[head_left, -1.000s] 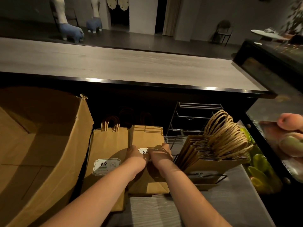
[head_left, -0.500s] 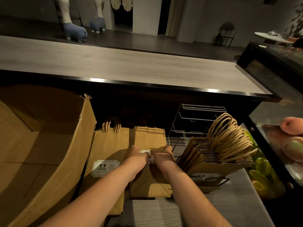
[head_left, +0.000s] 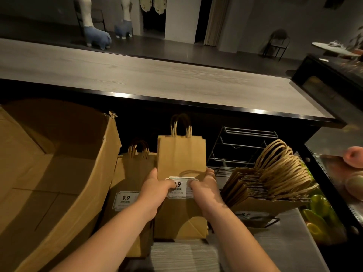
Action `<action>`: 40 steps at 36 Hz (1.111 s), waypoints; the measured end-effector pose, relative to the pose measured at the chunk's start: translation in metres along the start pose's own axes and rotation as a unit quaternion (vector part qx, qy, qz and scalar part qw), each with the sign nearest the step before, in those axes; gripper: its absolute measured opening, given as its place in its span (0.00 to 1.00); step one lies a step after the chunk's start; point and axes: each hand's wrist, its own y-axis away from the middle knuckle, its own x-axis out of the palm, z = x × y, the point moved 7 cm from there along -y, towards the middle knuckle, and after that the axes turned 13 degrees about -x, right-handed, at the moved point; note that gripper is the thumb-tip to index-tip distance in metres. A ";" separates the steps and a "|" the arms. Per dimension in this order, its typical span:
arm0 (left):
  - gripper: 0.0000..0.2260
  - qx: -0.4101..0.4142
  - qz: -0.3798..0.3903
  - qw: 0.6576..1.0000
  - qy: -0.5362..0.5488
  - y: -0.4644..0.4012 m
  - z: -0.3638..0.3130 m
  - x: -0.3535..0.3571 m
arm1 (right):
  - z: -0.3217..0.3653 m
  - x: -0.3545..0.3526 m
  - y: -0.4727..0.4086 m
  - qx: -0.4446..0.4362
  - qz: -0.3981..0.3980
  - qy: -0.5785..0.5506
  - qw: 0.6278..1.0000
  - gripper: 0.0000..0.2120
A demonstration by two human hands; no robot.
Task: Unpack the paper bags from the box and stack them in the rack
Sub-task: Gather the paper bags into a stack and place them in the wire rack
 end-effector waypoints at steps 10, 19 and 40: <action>0.10 0.142 -0.026 0.986 0.086 0.043 -0.036 -0.026 | 0.046 -0.012 0.025 -0.140 0.045 -0.075 0.986 0.11; 0.10 0.146 0.000 0.984 0.102 0.070 -0.018 -0.033 | 0.049 -0.012 0.053 -0.197 0.081 -0.134 0.968 0.15; 0.06 0.035 0.016 0.999 0.001 0.031 0.030 -0.015 | -0.006 -0.008 0.036 -0.181 0.048 -0.131 0.974 0.14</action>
